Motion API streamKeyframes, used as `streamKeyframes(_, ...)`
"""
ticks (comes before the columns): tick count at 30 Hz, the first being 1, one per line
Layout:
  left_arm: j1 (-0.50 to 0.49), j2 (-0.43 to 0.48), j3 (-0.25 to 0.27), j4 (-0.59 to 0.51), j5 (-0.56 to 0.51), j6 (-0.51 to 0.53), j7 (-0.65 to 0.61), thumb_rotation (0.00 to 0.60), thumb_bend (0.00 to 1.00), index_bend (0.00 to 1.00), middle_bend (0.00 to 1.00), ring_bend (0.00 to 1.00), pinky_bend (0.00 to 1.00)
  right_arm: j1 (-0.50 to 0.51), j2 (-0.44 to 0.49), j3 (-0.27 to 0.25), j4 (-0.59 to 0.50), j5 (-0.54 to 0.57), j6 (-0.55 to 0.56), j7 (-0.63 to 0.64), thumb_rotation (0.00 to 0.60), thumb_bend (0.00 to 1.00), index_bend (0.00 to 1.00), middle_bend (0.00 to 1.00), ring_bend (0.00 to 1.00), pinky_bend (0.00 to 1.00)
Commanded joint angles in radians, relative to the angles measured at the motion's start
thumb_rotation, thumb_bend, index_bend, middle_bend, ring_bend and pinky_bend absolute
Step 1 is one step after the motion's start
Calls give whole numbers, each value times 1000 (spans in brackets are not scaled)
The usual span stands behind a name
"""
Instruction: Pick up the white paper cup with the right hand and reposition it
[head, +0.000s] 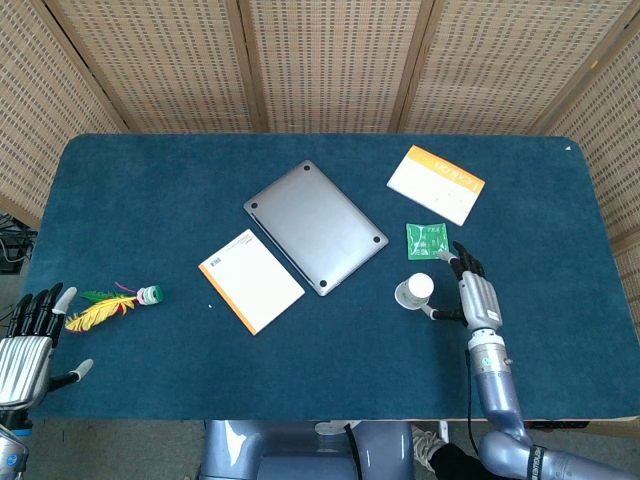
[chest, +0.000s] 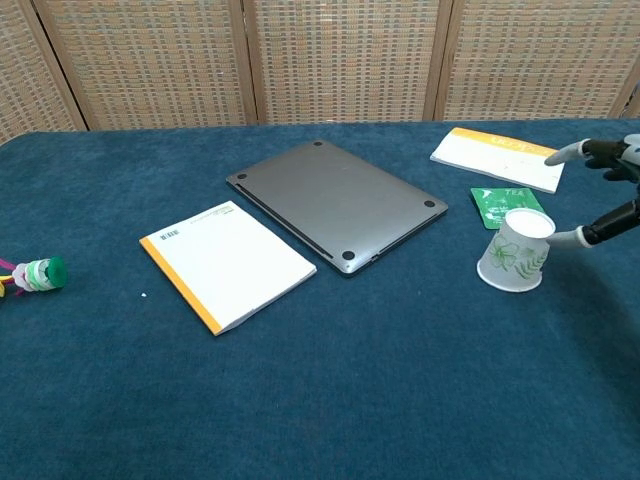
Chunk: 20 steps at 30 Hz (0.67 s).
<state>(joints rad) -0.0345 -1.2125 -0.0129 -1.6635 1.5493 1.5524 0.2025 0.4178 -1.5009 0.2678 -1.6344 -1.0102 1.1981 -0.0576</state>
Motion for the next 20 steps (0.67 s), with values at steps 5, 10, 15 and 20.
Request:
streamKeyframes(5, 5, 8, -11, 1, -19, 8, -13, 600, 122, 0, 0, 0, 0, -86, 127, -137, -54, -264, 157, -112, 600, 261, 136, 0, 0, 0)
streamKeyframes(10, 3, 8, -15, 10, -27, 3, -21, 600, 122, 0, 0, 0, 0, -145, 137, -194, 19, -409, 291, -177, 600, 230, 53, 0, 0, 0)
streamKeyframes(15, 2, 4, -17, 17, -30, 1, -20, 600, 122, 0, 0, 0, 0, -194, 140, -230, 66, -470, 355, -188, 600, 220, 15, 0, 0, 0)
streamKeyframes(20, 2, 1, -17, 20, -32, -2, -15, 600, 123, 0, 0, 0, 0, -220, 148, -241, 69, -479, 360, -138, 600, 219, 0, 0, 0, 0)
